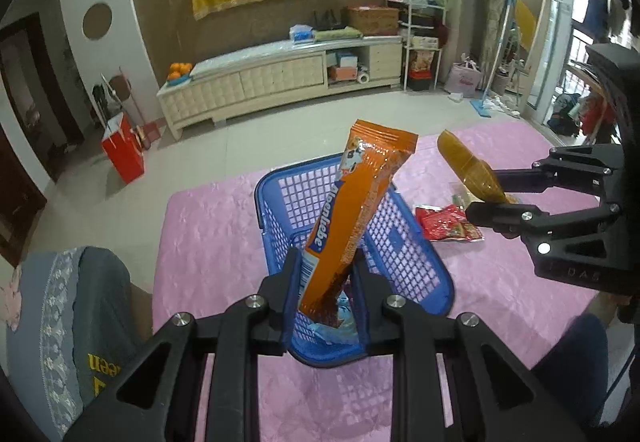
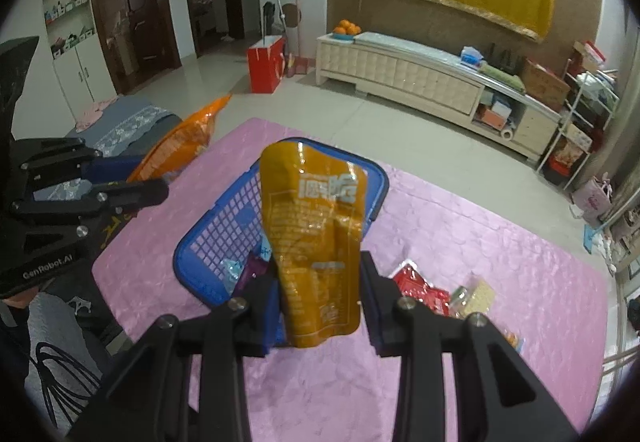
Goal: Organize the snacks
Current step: 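Carry the orange bar and yellow pouch over the blue basket with both tools, then open both tools to drop the orange bar and yellow pouch into the basket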
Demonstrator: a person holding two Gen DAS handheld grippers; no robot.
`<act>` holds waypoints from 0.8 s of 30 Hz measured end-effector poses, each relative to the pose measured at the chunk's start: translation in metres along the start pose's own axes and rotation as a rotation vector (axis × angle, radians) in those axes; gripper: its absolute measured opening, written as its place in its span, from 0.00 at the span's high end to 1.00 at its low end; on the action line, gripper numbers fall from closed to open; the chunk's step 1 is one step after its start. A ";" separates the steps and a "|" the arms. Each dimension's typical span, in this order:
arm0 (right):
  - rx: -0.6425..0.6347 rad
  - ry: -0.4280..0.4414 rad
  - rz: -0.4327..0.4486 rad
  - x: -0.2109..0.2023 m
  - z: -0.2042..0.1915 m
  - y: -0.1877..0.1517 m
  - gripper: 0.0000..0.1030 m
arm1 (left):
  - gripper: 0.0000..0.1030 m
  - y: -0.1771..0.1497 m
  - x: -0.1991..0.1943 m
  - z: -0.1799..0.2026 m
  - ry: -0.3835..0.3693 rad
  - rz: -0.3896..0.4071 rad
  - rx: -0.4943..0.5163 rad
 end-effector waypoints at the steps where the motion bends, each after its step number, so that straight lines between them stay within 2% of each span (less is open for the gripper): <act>1: -0.005 -0.001 -0.006 0.007 0.001 0.001 0.61 | 0.79 -0.001 0.008 -0.002 -0.004 -0.010 -0.006; 9: -0.002 0.012 -0.067 0.054 0.007 0.002 0.61 | 0.79 -0.016 0.066 -0.009 -0.042 -0.092 -0.052; 17: -0.023 0.060 -0.132 0.088 0.006 -0.009 0.61 | 0.78 -0.028 0.096 -0.013 -0.056 -0.127 -0.058; 24: -0.031 0.093 -0.146 0.104 0.002 -0.013 0.61 | 0.77 -0.031 0.111 -0.012 -0.047 -0.144 -0.035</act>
Point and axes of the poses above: each gripper's, at about its wrist camera, not at the fingertips, and x roughly the way its jaws point, z to its right, y to its top, the point moved 9 cm from there along x, roughly the way its jaws point, and after that the axes turned 7 degrees about z, right-handed, at the moved point
